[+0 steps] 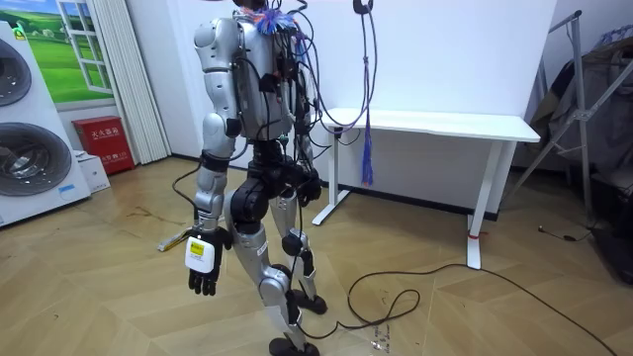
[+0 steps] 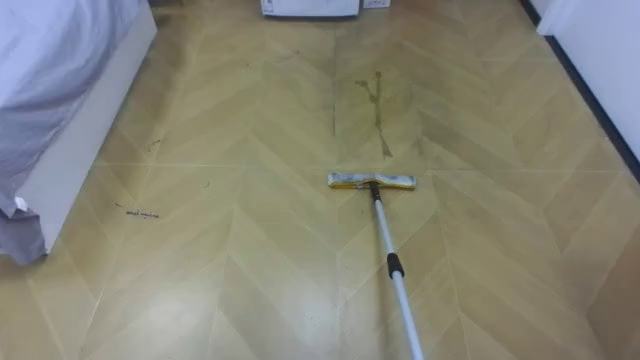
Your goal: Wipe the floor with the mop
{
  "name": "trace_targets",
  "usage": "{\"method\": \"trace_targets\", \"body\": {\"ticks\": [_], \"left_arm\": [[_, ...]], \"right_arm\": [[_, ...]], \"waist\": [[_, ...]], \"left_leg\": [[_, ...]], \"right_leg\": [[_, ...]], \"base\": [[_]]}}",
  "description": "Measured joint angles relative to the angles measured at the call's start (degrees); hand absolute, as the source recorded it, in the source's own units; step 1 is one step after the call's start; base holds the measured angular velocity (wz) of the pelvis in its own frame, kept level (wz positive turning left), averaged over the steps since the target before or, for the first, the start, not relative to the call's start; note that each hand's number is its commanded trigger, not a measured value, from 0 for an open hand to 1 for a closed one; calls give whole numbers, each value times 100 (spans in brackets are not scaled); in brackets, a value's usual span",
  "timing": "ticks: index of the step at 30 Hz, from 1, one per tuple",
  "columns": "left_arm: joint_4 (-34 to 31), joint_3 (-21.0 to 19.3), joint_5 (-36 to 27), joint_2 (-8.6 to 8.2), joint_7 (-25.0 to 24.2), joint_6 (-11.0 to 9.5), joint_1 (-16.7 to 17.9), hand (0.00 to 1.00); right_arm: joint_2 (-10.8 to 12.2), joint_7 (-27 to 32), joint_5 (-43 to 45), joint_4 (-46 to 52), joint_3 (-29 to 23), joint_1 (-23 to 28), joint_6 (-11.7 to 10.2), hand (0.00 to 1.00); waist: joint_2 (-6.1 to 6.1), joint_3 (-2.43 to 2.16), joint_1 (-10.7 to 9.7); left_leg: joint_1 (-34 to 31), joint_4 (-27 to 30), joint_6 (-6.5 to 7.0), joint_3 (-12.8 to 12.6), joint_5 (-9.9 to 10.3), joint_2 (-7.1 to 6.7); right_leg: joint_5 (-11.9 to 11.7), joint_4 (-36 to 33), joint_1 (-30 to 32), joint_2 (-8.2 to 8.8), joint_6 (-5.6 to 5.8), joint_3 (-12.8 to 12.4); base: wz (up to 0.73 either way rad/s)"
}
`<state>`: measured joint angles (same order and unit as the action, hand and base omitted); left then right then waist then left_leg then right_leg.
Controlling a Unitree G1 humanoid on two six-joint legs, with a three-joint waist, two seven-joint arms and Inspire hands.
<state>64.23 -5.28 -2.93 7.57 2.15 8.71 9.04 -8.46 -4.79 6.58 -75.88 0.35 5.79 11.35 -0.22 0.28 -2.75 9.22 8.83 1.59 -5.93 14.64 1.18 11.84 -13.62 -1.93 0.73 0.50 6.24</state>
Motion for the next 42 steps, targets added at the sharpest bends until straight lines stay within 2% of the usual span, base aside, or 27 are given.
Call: {"method": "trace_targets", "body": {"ticks": [6,19,22,23,25,28,31,33,36,37,42], "left_arm": [[0,-9,-40,-6,-2,-3,66,0],[-13,3,-161,-10,-16,1,44,0],[-13,32,-203,4,-17,-3,35,0],[-11,75,-201,13,-10,-8,21,0],[-11,113,-199,14,15,-8,-23,0],[-15,172,-152,8,106,2,-131,0],[-1,216,-232,12,122,9,-301,0],[70,271,-351,27,121,-2,-396,0],[248,437,-407,44,124,-92,-613,0],[291,446,-407,36,125,-177,-649,0],[428,448,-429,17,143,-409,-752,0]], "right_arm": [[2,-13,23,-25,7,5,0,100],[-12,-99,24,-1,58,45,2,100],[-33,-156,-14,-4,66,-22,0,100],[-38,-146,-77,-5,72,-24,-1,100],[-37,-100,-225,-25,124,-23,0,100],[-41,17,-390,-40,144,-48,17,100],[-44,111,-472,-100,149,-237,38,100],[-67,200,-616,-110,194,-344,9,100],[-88,353,-854,-205,309,-539,-92,100],[-100,389,-923,-223,346,-609,-157,100],[-127,513,-1365,-253,498,-720,-366,100]], "waist": [[-20,-25,33],[-55,5,30],[-38,-9,36],[-36,-26,48],[-24,-21,61],[-58,-62,113],[-68,-46,156],[-75,-15,160],[-91,16,175],[-104,30,182],[-128,38,203]], "left_leg": [[41,-9,0,-19,0,3],[22,-3,0,-21,0,18],[-131,23,0,1,0,9],[-195,54,0,3,0,1],[-281,85,0,13,0,-5],[-567,115,-3,22,-2,-1],[-874,240,-6,52,-4,6],[-1034,300,-10,84,-7,15],[-1258,305,-51,123,-33,24],[-1354,306,-62,126,-43,27],[-1791,417,-97,139,-67,43]], "right_leg": [[-5,0,-16,-23,4,-63],[-12,8,23,-49,-9,-151],[-12,2,123,-30,-9,-120],[-14,-2,169,-17,-7,-91],[-15,-2,243,6,-4,-15],[-28,-58,482,18,-7,35],[-62,-115,750,25,-30,66],[-92,-102,855,31,-51,144],[-125,-106,1064,28,-76,194],[-137,-115,1164,28,-85,204],[-176,-134,1546,34,-116,302]], "base": [[-5],[-3],[6],[9],[16],[10],[3],[8],[7],[0],[8]]}}
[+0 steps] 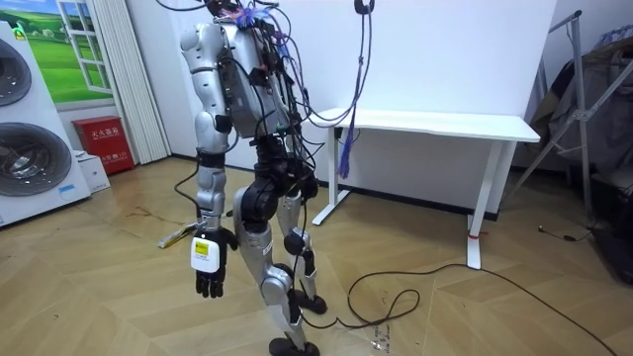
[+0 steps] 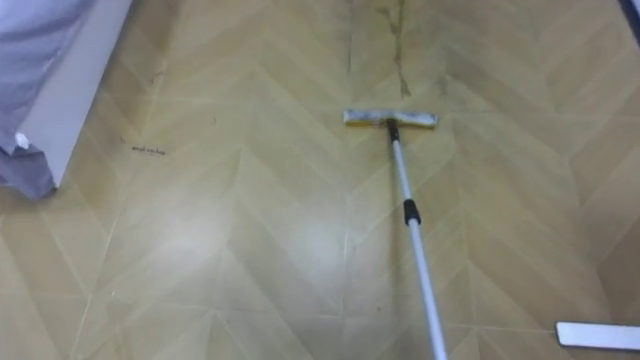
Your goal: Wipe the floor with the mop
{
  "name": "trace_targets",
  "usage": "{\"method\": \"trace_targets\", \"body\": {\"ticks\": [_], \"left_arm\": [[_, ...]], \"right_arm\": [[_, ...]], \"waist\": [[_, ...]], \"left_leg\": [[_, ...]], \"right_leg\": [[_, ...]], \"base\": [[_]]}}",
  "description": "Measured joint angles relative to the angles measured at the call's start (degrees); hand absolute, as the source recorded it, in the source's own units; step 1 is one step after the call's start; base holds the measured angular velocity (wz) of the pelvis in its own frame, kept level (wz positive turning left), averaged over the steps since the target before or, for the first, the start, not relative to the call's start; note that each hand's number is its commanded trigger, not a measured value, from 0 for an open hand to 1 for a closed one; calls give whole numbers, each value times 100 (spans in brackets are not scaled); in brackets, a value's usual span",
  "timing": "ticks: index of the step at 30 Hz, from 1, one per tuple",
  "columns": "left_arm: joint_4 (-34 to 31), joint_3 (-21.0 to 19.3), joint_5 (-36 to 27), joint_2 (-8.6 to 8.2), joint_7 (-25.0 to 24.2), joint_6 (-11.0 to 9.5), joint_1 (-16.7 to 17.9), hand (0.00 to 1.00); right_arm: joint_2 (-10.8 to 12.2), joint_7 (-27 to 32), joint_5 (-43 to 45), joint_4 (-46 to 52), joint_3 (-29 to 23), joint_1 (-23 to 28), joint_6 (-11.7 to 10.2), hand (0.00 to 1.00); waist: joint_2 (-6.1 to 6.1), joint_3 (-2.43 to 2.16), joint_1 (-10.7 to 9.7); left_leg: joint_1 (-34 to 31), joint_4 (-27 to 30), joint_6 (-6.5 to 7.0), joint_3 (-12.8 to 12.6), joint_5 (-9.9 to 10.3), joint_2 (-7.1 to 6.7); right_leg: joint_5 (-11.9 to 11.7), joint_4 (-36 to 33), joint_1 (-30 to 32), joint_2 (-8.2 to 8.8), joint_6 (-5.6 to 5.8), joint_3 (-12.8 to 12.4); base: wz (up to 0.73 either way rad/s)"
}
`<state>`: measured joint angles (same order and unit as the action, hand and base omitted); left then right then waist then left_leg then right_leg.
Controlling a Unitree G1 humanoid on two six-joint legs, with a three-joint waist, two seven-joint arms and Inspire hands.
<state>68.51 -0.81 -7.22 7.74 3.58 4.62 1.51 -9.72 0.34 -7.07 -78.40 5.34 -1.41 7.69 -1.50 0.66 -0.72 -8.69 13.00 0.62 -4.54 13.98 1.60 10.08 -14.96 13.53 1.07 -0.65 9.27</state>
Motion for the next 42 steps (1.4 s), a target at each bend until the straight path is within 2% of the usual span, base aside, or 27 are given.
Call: {"method": "trace_targets", "body": {"ticks": [2,9,13,15,18,19,20,21,22,23,24,25,26,28,30,31,32,33,34,35,36,37,38,39,40,41,42], "left_arm": [[80,7,-4,1,3,-22,-126,0],[80,-22,-8,1,70,-88,-213,0],[81,2,-214,33,101,-83,-198,0],[81,85,-403,67,130,-87,-204,0],[199,137,-447,117,227,-43,-195,0],[330,248,-447,152,273,17,-192,0],[476,400,-446,195,344,78,-175,0],[512,456,-447,214,384,130,-157,0],[598,544,-448,227,475,199,-138,0],[710,609,-456,248,509,202,-174,0],[738,688,-469,266,511,178,-172,0],[819,848,-614,270,489,88,-179,0],[891,940,-711,280,457,-16,-178,0],[897,983,-772,329,406,-126,-194,0],[762,1005,-767,343,210,-126,-170,0],[560,965,-659,377,74,-107,-88,0],[478,947,-560,426,-42,-84,-43,0],[477,945,-540,444,-85,-56,-48,0],[474,931,-551,486,-193,60,-80,0],[493,873,-549,538,-320,217,-78,0],[528,879,-548,555,-387,269,-85,0],[592,884,-558,576,-490,345,-146,0],[688,872,-571,547,-542,381,-281,0],[727,867,-567,516,-539,399,-350,0],[797,871,-558,432,-487,415,-447,0],[719,866,-584,347,-394,396,-497,0],[658,841,-601,328,-364,383,-523,0]], "right_arm": [[-27,16,-241,-14,108,-18,-89,100],[-57,-8,-502,-87,189,-86,-265,100],[-90,-51,-642,-66,206,-80,-297,100],[-89,-47,-706,-58,253,-79,-297,100],[-93,64,-710,-57,252,-84,-287,100],[-88,84,-681,-62,250,-96,-271,100],[-92,75,-586,-47,227,-213,-237,100],[-98,67,-566,-71,230,-295,-198,100],[-146,-2,-464,-241,215,-575,-162,100],[-184,-83,-257,-282,76,-884,-63,100],[-207,-124,-158,-283,-11,-1054,-11,100],[-323,-266,-126,-287,-95,-1450,60,100],[-398,-387,-101,-292,-25,-1892,64,100],[-429,-579,-135,-294,23,-2531,88,100],[-583,-708,-535,-386,156,-2811,351,100],[-726,-751,-791,-389,249,-2818,377,100],[-867,-792,-918,-381,261,-2749,343,100],[-938,-813,-994,-367,276,-2695,324,100],[-1081,-857,-1248,-325,351,-2471,254,100],[-1141,-936,-1506,-292,348,-2138,179,100],[-1148,-979,-1584,-296,336,-1966,161,100],[-1117,-1031,-1762,-332,256,-1619,161,100],[-1110,-1103,-1892,-464,209,-1292,176,100],[-1110,-1103,-1903,-566,200,-1142,184,100],[-1108,-1099,-1879,-800,226,-782,212,100],[-1087,-1051,-1879,-850,276,-407,251,100],[-1065,-1019,-1898,-841,340,-256,254,100]], "waist": [[3,4,90],[3,7,107],[8,14,109],[60,42,120],[117,76,322],[97,72,439],[78,61,559],[93,65,612],[120,75,666],[250,110,751],[360,119,778],[443,159,875],[488,183,964],[717,267,1085],[772,284,1086],[774,249,1104],[660,238,1072],[568,207,1035],[427,167,974],[230,84,913],[179,80,871],[138,60,746],[113,48,548],[71,46,410],[-50,14,261],[-215,-62,214],[-285,-69,211]], "left_leg": [[-222,63,-6,5,-4,6],[-737,240,-7,104,-4,-10],[-1072,536,-6,146,-4,-30],[-1217,799,-8,148,0,-84],[-1700,1863,-101,317,60,-135],[-2063,2624,-105,474,59,-130],[-2499,3486,-192,601,-65,-85],[-2731,3923,-261,679,-211,-83],[-3235,4814,-370,792,-727,-115],[-3773,5545,-533,795,-1682,-168],[-4072,5959,-574,798,-2194,-207],[-4775,7407,-518,783,-2300,-239],[-5429,8862,-370,711,-1861,-235],[-6117,9763,-87,477,-1302,-232],[-6362,9337,-87,284,-990,-198],[-6210,8398,-114,139,-897,-127],[-5887,7088,-111,76,-879,-80],[-5672,6415,-99,52,-863,-34],[-5266,5285,-84,40,-764,21],[-4868,4540,-54,-2,-660,77],[-4675,4284,-39,-16,-611,92],[-4457,4056,336,-141,-121,-30],[-4432,4167,567,-240,141,-254],[-4420,4259,659,-245,224,-392],[-4330,4436,772,-267,469,-551],[-4234,4525,834,-277,692,-547],[-4187,4547,862,-276,777,-538]], "right_leg": [[-3,-75,225,2,-6,13],[-2,-215,676,49,-24,112],[37,-703,1071,137,-68,185],[157,-1110,1277,230,-137,190],[258,-1972,1720,343,-245,206],[330,-2124,1767,319,-351,221],[491,-2131,1727,235,-396,231],[590,-2166,1730,204,-409,229],[804,-2286,1758,217,-441,237],[979,-2547,1871,274,-506,239],[1066,-2676,1930,315,-550,230],[1286,-2999,2009,339,-611,233],[1454,-3291,2020,337,-668,216],[1633,-3516,1966,485,-718,170],[1793,-3672,1880,667,-611,176],[1937,-3802,1839,785,-520,267],[2127,-3981,1831,885,-411,399],[2221,-4074,1840,905,-364,485],[2417,-4283,1843,960,-352,675],[2628,-4454,1804,1008,-256,766],[2708,-4492,1738,1048,-201,837],[2817,-4591,1625,1232,-75,874],[2776,-5047,1703,1379,-32,641],[2542,-5464,1857,1420,-21,388],[1731,-6315,2255,1358,93,-205],[997,-6846,2596,1143,171,-635],[877,-7047,2788,1035,209,-786]], "base": [[2],[7],[14],[8],[-26],[-45],[-52],[-56],[-53],[-44],[-47],[-55],[-59],[-24],[33],[66],[68],[71],[70],[70],[77],[99],[114],[128],[95],[64],[8]]}}
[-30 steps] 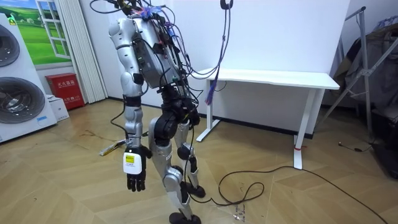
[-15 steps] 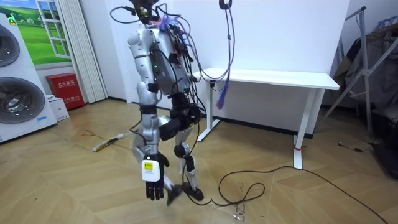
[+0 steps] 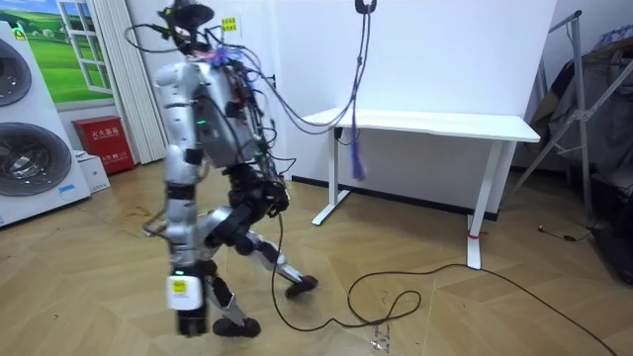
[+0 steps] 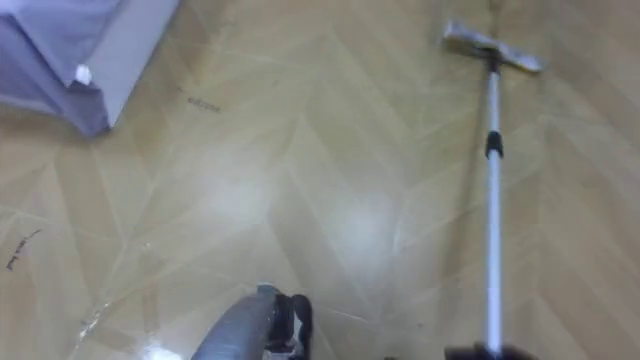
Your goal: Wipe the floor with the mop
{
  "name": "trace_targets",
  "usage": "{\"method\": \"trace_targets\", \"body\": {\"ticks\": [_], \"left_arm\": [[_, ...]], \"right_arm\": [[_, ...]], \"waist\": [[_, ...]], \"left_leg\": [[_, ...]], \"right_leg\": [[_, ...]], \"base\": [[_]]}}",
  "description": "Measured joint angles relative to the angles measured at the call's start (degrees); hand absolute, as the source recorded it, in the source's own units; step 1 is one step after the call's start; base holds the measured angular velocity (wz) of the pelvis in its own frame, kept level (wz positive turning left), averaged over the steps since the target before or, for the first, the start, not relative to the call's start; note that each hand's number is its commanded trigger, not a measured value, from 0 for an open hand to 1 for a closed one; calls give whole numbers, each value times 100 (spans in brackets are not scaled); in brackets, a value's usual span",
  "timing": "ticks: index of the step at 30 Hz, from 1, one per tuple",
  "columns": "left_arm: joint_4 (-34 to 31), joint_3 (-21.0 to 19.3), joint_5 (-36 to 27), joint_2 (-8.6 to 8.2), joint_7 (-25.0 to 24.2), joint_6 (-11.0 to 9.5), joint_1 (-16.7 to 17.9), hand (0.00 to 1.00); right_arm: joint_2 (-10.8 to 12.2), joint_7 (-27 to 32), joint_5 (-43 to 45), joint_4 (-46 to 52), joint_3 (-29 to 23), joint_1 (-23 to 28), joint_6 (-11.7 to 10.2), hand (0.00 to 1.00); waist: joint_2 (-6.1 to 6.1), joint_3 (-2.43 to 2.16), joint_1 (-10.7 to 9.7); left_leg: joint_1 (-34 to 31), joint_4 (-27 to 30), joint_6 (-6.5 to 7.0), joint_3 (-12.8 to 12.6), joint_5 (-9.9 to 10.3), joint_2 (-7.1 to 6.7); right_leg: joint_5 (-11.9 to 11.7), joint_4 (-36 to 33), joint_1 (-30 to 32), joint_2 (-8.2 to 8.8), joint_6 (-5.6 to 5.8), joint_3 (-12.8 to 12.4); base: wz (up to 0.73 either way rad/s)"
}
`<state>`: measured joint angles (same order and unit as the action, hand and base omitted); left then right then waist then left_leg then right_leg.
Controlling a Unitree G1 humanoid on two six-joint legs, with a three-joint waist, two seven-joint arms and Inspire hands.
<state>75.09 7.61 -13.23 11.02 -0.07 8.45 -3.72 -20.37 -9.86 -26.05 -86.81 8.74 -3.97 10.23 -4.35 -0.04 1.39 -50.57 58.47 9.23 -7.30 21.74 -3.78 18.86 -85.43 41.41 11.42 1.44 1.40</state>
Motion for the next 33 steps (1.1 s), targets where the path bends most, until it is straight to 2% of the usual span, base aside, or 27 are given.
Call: {"method": "trace_targets", "body": {"ticks": [2,3,6,8,10,11,12,13,14,15,17,18,19,20,21,22,23,24,25,26,27,28,29,30,31,32,33], "left_arm": [[-199,-74,-107,-36,205,-56,-127,0],[-224,-80,-153,-31,248,-105,-151,0],[-235,-38,-300,-79,331,-256,-103,0],[-234,-16,-270,-93,327,-226,196,0],[-165,-40,-231,-64,362,-113,438,0],[-65,-72,-236,-62,392,14,501,0],[-8,-63,-238,-48,405,65,513,0],[28,-57,-239,-3,438,168,505,0],[29,-31,-334,40,483,205,496,0],[14,13,-429,68,503,191,485,0],[-113,256,-663,231,564,78,395,0],[-152,319,-673,265,564,45,397,0],[-208,419,-703,340,559,13,396,0],[-236,419,-683,373,549,6,400,0],[-248,416,-655,372,528,10,408,0],[-307,390,-608,374,445,33,464,0],[-406,385,-555,371,357,81,581,0],[-426,385,-511,369,310,101,630,0],[-414,385,-458,368,232,127,663,0],[-410,376,-457,372,192,154,604,0],[-406,378,-457,373,180,167,574,0],[-410,380,-464,339,146,172,524,0],[-409,392,-467,307,112,166,379,0],[-411,391,-461,305,98,151,313,0],[-431,375,-458,275,95,113,264,0],[-449,376,-460,230,112,81,261,0],[-452,376,-460,207,128,82,261,0]], "right_arm": [[166,225,-40,77,127,337,-17,100],[227,277,-41,90,127,381,-19,100],[482,385,-36,259,121,633,-10,100],[521,395,122,262,122,620,4,100],[499,490,362,261,95,435,113,100],[477,574,550,224,20,231,230,100],[458,605,648,191,-9,66,302,100],[396,635,800,163,-38,-268,444,100],[298,667,875,168,-31,-647,565,100],[244,673,908,177,-2,-867,604,100],[66,653,966,380,225,-1848,570,100],[20,641,951,462,271,-2048,522,100],[-68,586,871,587,317,-2362,359,100],[-145,532,850,735,338,-2615,245,100],[-187,495,789,741,336,-2727,271,100],[-226,456,672,711,357,-2811,348,100],[-225,450,589,701,376,-2734,326,100],[-229,437,569,719,402,-2637,278,100],[-245,377,520,746,470,-2444,222,100],[-245,353,425,750,546,-2223,201,100],[-237,342,398,750,578,-2083,181,100],[-235,311,355,666,573,-1820,162,100],[-218,325,243,535,570,-1551,124,100],[-181,314,204,436,570,-1414,106,100],[-162,292,197,260,562,-1193,100,100],[-171,338,185,138,584,-998,72,100],[-176,401,186,133,595,-904,65,100]], "waist": [[-268,38,-143],[-296,39,-189],[-317,27,-302],[-224,32,-230],[-114,50,-144],[-61,66,-51],[-26,84,-14],[66,107,70],[159,115,226],[241,122,322],[612,216,600],[721,256,646],[780,251,735],[877,293,862],[904,304,924],[959,314,1018],[938,313,1014],[912,301,1003],[811,276,995],[718,275,972],[696,261,959],[573,190,850],[465,188,751],[438,177,732],[304,115,672],[192,51,664],[134,35,662]], "left_leg": [[161,-76,66,63,193,15],[204,-136,62,62,217,3],[484,-561,17,52,253,-48],[791,-831,-115,113,321,-60],[988,-801,-288,274,463,-60],[1042,-622,-390,459,523,-27],[1021,-436,-421,472,517,27],[868,177,-625,423,396,170],[600,941,-817,414,72,346],[459,1267,-840,421,-179,410],[-178,2262,-1036,458,-1690,501],[-345,2486,-1099,501,-2054,522],[-708,2947,-1217,608,-2369,520],[-1061,3398,-1099,607,-2221,551],[-1207,3467,-1036,604,-2085,564],[-1353,3219,-1002,497,-1783,615],[-1293,2474,-1003,416,-1509,643],[-1194,1939,-1006,393,-1409,645],[-926,695,-1002,416,-1335,638],[-662,-167,-883,392,-1020,618],[-583,-376,-780,315,-845,593],[-531,-430,-458,163,-601,511],[-489,-360,-226,7,-443,435],[-429,-315,-139,-145,-346,425],[-315,-200,-10,-294,-135,405],[-154,-158,43,-350,54,370],[-60,-172,52,-345,129,328]], "right_leg": [[-41,-435,784,-300,41,-208],[-34,-375,971,-331,48,-233],[36,1114,1321,-353,130,-236],[-7,2973,1107,-380,89,-199],[-180,3440,909,-390,-5,4],[-92,3387,803,-394,-150,257],[-20,3348,759,-409,-228,320],[207,3165,709,-508,-351,337],[384,2967,679,-646,-430,331],[456,2876,675,-704,-481,305],[632,2652,618,-868,-613,173],[646,2629,596,-909,-641,197],[748,2535,578,-997,-752,202],[868,2458,523,-1060,-797,199],[909,2465,481,-1086,-799,204],[1002,2507,345,-1097,-780,220],[1120,2568,159,-1092,-732,248],[1171,2608,60,-1088,-713,269],[1291,2710,-116,-1071,-677,358],[1434,2764,-281,-1047,-601,398],[1498,2787,-334,-986,-557,425],[1595,2741,-385,-875,-455,464],[1541,2348,-321,-773,-346,378],[1457,2078,-255,-696,-195,307],[1179,1631,-135,-631,7,199],[821,1295,-74,-662,87,30],[617,1170,-57,-691,97,-16]], "base": [[-8],[-6],[-27],[-57],[-61],[-58],[-46],[-39],[-39],[-44],[-36],[-25],[-21],[-17],[-6],[15],[23],[31],[29],[30],[55],[84],[89],[77],[37],[20],[0]]}}
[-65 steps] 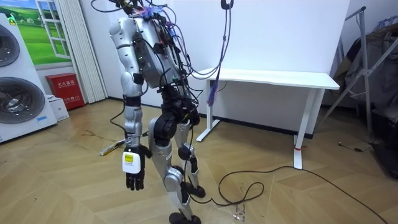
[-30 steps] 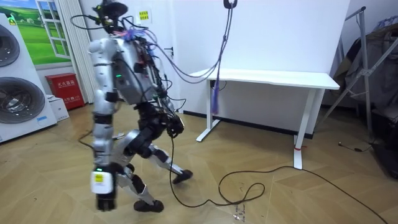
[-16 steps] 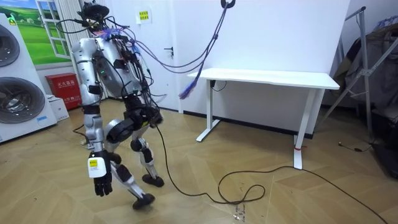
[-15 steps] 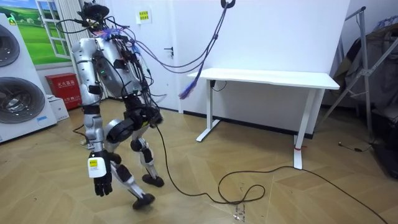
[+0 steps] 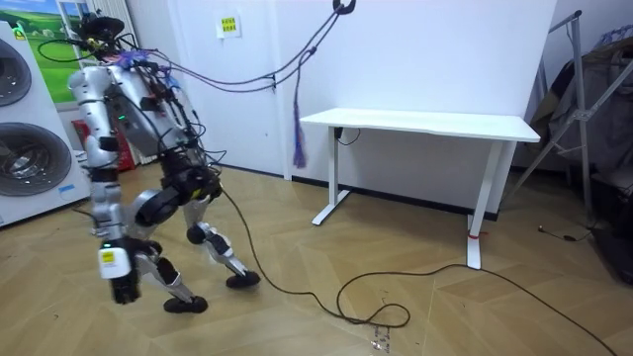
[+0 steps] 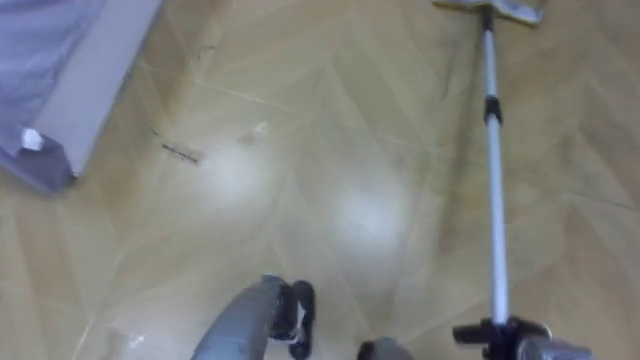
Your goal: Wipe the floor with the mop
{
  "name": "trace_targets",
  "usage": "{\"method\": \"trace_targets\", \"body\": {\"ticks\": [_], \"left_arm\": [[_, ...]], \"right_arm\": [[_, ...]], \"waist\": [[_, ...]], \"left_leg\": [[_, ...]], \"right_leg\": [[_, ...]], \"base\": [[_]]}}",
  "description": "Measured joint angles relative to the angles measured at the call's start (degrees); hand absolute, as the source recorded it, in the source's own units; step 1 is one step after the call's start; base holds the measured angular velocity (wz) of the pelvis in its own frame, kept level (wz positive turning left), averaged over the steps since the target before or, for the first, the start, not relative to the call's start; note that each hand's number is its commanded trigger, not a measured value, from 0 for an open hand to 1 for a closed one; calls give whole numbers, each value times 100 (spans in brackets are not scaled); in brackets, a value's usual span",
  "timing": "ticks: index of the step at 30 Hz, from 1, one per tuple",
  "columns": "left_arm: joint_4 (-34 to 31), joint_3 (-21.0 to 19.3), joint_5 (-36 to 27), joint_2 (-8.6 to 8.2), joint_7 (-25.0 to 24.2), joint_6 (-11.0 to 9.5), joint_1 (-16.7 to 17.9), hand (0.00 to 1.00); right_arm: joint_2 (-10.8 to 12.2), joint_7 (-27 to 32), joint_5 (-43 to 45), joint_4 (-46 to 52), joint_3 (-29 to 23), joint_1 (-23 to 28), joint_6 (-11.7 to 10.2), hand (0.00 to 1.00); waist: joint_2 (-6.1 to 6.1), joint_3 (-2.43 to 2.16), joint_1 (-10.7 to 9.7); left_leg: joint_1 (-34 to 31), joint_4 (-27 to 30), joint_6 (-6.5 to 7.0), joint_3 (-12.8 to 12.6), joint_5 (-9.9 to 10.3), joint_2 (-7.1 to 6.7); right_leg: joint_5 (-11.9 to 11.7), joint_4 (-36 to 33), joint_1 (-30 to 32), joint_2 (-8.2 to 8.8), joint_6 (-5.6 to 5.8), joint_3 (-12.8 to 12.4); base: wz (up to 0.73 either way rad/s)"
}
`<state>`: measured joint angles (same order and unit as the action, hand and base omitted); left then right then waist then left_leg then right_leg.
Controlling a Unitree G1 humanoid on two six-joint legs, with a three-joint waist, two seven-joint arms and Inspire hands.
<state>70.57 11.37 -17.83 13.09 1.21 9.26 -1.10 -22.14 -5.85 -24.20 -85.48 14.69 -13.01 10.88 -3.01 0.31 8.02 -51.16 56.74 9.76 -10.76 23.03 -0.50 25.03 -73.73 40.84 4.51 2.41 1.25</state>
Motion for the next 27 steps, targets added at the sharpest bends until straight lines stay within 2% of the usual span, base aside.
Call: {"method": "trace_targets", "body": {"ticks": [1,2,3,4,5,6,7,8,9,10,11,12,13,14,15,16,17,18,19,20,21,22,23,24,25,26,27], "left_arm": [[-25,0,15,-45,31,3,-2,0],[-52,-5,94,-105,62,4,0,0],[-92,-5,152,-127,77,4,0,0],[-154,-1,245,-133,109,-12,2,0],[-157,6,271,-142,156,-7,21,0],[-170,-3,308,-158,192,-2,53,0],[-182,-7,412,-203,251,21,111,0],[-190,-13,479,-250,289,74,153,0],[-190,-50,507,-268,299,104,179,0],[-188,-119,518,-287,310,150,246,0],[-189,-126,511,-299,321,171,317,0],[-198,-126,512,-299,319,174,351,0],[-260,-168,514,-290,320,212,419,0],[-263,-221,498,-289,318,247,420,0],[-264,-222,469,-282,319,251,422,0],[-274,-198,265,-235,319,277,428,0],[-365,-159,105,-167,319,331,472,0],[-433,-117,-7,-117,320,344,512,0],[-494,-83,-164,-1,330,321,546,0],[-613,-17,-181,100,347,319,629,0],[-711,64,-175,188,352,314,701,0],[-752,65,-155,219,349,317,723,0],[-900,53,-7,260,317,323,789,0],[-956,51,18,278,294,318,835,0],[-1035,31,131,291,218,323,943,0],[-1046,1,227,292,119,326,1005,0],[-1030,-6,251,294,65,333,1043,0]], "right_arm": [[1,125,9,2,-4,157,-20,100],[13,257,15,13,-10,304,-40,100],[26,320,15,26,-13,371,-42,100],[103,473,18,54,-10,483,-43,100],[207,620,18,88,-11,579,-43,100],[261,675,17,104,-12,628,-43,100],[365,750,17,119,-20,731,-44,100],[463,812,17,121,-28,824,-44,100],[514,827,17,122,-42,866,-45,100],[587,819,18,122,-38,909,-42,100],[627,814,37,124,-27,958,-34,100],[639,805,54,129,-35,977,-10,100],[644,765,103,155,-52,957,48,100],[606,748,151,177,-103,849,105,100],[579,730,152,164,-103,779,147,100],[502,656,152,115,-114,545,228,100],[381,557,152,49,-115,255,309,100],[318,531,146,44,-84,95,329,100],[187,440,158,45,-76,-302,355,100],[50,385,139,124,-58,-662,348,100],[-97,357,58,260,3,-911,341,100],[-175,331,-11,312,53,-996,342,100],[-277,304,-93,371,67,-1092,330,100],[-295,311,-121,415,78,-1144,332,100],[-292,321,-165,529,85,-1166,331,100],[-246,297,-238,572,25,-1127,334,100],[-219,281,-276,572,21,-1078,335,100]], "waist": [[-132,3,-73],[-273,-5,-181],[-333,-1,-204],[-349,20,-205],[-364,30,-251],[-372,29,-290],[-362,33,-334],[-332,33,-362],[-293,32,-368],[-211,31,-347],[-151,45,-365],[-127,38,-361],[-103,15,-339],[-43,38,-307],[-16,37,-286],[64,37,-223],[130,34,-108],[173,47,-58],[306,121,18],[414,178,22],[492,189,40],[520,195,81],[529,177,160],[553,185,190],[581,177,210],[551,163,223],[538,157,223]], "left_leg": [[184,-53,40,15,111,-64],[310,-115,64,112,178,-153],[347,-141,72,184,197,-187],[408,-235,73,257,202,-267],[491,-349,70,306,203,-314],[539,-423,65,316,200,-317],[682,-589,41,330,186,-320],[827,-726,12,345,186,-321],[904,-782,-14,349,197,-321],[1042,-821,-100,395,245,-322],[1155,-818,-180,530,294,-315],[1195,-816,-224,613,317,-301],[1230,-779,-322,757,365,-289],[1219,-594,-401,829,405,-280],[1170,-412,-437,814,402,-248],[960,112,-674,758,265,-165],[700,775,-922,759,5,-55],[552,1114,-986,763,-208,5],[225,1700,-1069,780,-792,20],[-114,2146,-1121,761,-1480,19],[-367,2271,-1113,763,-1571,33],[-475,2196,-1049,743,-1487,76],[-614,1716,-1046,667,-1274,95],[-619,1331,-1039,652,-1188,64],[-554,369,-1024,611,-1151,70],[-376,-641,-1014,604,-1177,65],[-270,-1037,-1016,615,-1189,67]], "right_leg": [[-382,-176,12,-46,17,-105],[-667,-303,37,-76,22,-155],[-686,-327,84,-102,41,-177],[-610,-343,325,-138,49,-281],[-477,-166,579,-145,64,-277],[-405,17,668,-150,60,-276],[-349,625,746,-120,95,-251],[-356,1368,705,-43,83,-192],[-375,1738,676,-23,51,-162],[-492,2314,630,22,-75,-48],[-603,2452,566,36,-149,89],[-604,2489,504,33,-189,169],[-550,2488,387,24,-295,357],[-422,2400,330,41,-393,528],[-359,2340,323,41,-428,534],[-173,2169,334,-1,-529,528],[-22,1977,337,-70,-582,474],[57,1885,338,-102,-610,452],[189,1677,348,-119,-636,336],[297,1563,346,-142,-645,271],[366,1508,340,-233,-673,155],[398,1485,328,-273,-678,106],[466,1491,279,-277,-664,71],[499,1525,234,-279,-645,46],[536,1661,86,-279,-596,37],[566,1856,-151,-281,-529,43],[608,1939,-289,-274,-508,49]], "base": [[7],[13],[5],[-7],[-10],[0],[0],[0],[0],[6],[9],[12],[12],[11],[7],[-14],[-23],[-34],[-21],[-10],[0],[5],[0],[6],[0],[-4],[-5]]}}
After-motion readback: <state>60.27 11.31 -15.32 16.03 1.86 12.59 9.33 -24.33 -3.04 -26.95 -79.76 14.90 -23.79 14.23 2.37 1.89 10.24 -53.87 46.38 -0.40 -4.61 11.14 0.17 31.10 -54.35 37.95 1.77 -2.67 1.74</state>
